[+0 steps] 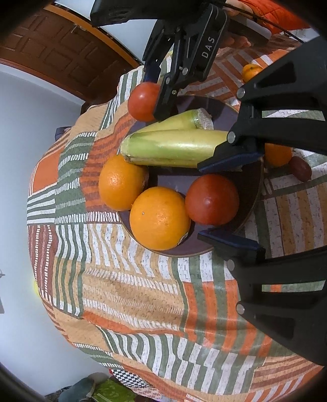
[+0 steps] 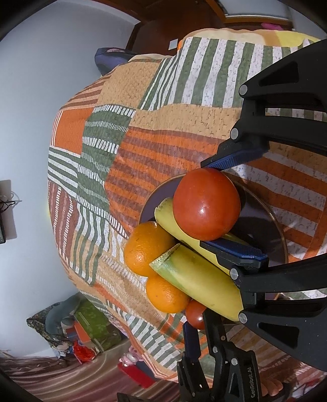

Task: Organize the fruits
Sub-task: 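Place the right tool's tomato on the plate while the left tool places its tomato there, then grasp a small tangerine with the right tool while the left tool grasps another tangerine, then place the right tool's tangerine on the plate while the left tool places its tangerine there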

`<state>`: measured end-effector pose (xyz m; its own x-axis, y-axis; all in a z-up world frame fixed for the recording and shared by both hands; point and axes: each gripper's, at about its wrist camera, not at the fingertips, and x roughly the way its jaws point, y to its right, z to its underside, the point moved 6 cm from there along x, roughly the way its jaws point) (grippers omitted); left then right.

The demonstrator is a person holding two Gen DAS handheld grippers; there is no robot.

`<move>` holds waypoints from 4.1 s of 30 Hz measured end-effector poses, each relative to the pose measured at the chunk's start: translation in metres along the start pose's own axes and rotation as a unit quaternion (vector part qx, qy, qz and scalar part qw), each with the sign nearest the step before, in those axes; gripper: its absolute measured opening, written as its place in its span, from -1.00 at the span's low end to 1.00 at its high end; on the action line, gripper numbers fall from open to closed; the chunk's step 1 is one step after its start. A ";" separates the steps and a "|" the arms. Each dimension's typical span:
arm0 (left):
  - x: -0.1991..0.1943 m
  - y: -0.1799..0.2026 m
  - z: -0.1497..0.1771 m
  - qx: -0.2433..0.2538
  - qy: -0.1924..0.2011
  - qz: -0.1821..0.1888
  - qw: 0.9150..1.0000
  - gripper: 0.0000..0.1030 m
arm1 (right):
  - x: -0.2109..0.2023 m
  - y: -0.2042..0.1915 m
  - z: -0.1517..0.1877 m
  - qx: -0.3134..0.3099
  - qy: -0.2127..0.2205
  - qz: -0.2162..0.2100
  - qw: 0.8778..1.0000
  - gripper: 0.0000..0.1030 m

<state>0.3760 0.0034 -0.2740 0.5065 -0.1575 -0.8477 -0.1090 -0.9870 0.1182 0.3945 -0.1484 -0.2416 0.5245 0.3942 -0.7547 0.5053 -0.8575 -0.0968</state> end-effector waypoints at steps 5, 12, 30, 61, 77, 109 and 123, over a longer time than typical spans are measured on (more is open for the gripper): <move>-0.012 -0.003 0.000 -0.010 0.010 0.001 1.000 0.04 | -0.013 -0.004 -0.001 -0.004 0.022 0.004 1.000 0.24; -0.040 -0.002 0.006 -0.010 0.029 -0.004 1.000 0.20 | -0.040 -0.013 0.001 -0.016 0.039 0.009 0.999 0.25; -0.094 0.015 0.063 0.020 0.022 -0.001 1.000 0.44 | -0.086 -0.025 0.062 0.000 0.033 0.012 0.999 0.27; -0.038 0.058 0.073 0.051 -0.029 0.025 0.998 0.10 | -0.053 -0.019 0.114 0.033 -0.023 -0.031 0.999 -0.37; -0.001 0.058 0.068 0.050 -0.050 0.011 0.997 -0.22 | -0.060 -0.014 0.107 0.042 -0.006 -0.039 0.998 -0.38; -0.052 0.040 0.014 0.037 0.044 0.010 0.998 -0.27 | -0.055 -0.021 0.043 0.014 0.046 -0.040 0.998 -0.38; -0.022 0.029 -0.019 0.027 0.041 -0.009 0.999 -0.27 | -0.027 -0.023 0.035 -0.007 0.030 -0.027 0.999 -0.37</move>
<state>0.3777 -0.0227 -0.2422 0.5775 -0.1435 -0.8037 -0.1444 -0.9869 0.0724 0.3445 -0.1514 -0.2416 0.5356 0.4587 -0.7090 0.5433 -0.8299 -0.1265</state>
